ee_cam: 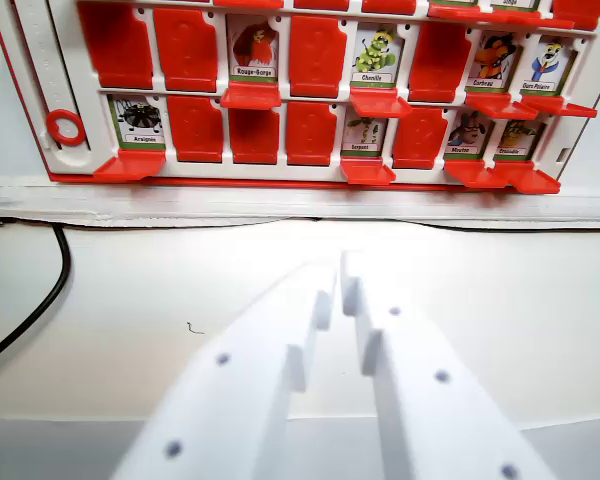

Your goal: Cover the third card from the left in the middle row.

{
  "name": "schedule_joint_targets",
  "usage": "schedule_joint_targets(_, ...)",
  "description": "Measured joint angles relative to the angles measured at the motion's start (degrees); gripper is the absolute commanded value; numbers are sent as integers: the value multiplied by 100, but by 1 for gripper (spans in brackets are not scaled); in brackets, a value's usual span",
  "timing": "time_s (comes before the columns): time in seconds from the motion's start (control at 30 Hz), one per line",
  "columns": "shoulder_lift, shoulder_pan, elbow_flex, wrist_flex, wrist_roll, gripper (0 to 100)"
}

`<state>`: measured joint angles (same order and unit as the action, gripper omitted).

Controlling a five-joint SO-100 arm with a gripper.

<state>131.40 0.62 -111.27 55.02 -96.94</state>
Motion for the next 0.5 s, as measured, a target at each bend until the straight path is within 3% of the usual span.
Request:
schedule_joint_targets(0.37, -1485, 97, -589, -1670, 158, 0)
schedule_joint_targets(0.5, -2197, -26, -589, -2153, 237, 0)
